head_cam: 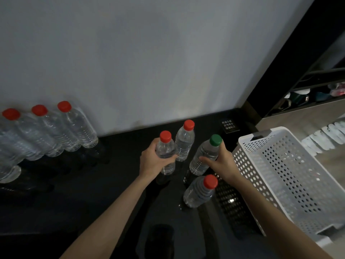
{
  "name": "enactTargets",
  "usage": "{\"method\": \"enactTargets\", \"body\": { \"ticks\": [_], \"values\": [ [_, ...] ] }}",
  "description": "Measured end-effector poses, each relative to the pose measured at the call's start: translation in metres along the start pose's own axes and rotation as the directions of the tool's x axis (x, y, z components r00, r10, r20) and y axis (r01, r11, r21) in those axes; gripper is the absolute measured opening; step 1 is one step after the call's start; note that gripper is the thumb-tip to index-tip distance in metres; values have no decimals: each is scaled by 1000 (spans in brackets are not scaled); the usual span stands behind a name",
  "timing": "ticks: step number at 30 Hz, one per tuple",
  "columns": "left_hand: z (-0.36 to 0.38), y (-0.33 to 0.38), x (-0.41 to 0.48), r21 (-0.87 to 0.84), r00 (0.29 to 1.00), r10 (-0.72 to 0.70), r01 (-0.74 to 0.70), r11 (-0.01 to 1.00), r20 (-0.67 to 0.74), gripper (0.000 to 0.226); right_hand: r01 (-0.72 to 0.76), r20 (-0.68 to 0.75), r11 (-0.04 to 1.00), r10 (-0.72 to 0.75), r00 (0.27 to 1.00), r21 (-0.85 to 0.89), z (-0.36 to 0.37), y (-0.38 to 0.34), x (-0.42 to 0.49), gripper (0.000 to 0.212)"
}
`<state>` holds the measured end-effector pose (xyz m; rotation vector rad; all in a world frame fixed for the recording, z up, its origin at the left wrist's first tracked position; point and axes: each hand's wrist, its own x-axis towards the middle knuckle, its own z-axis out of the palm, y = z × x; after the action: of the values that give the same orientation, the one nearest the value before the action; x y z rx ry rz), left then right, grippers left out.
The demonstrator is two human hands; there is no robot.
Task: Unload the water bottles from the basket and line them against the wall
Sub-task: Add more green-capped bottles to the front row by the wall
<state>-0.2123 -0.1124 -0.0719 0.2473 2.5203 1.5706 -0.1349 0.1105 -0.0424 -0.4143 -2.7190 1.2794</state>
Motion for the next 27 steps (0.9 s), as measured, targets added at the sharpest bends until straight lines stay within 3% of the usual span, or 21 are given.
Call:
{"method": "enactTargets", "body": {
  "ticks": [8, 18, 27],
  "values": [
    [-36, 21, -51, 12, 995, 51, -50, 999, -80, 65, 152, -42, 988, -153, 987, -20, -43, -51, -26, 56],
    [-116, 68, -149, -22, 949, 141, -154, 988, -282, 65, 433, -104, 890, -422, 901, 142, -69, -162, -94, 43],
    [-190, 42, -280, 20, 899, 56, -52, 998, -433, 68, 417, 96, 866, -456, 885, 276, 4, -199, -182, 44]
  ]
}}
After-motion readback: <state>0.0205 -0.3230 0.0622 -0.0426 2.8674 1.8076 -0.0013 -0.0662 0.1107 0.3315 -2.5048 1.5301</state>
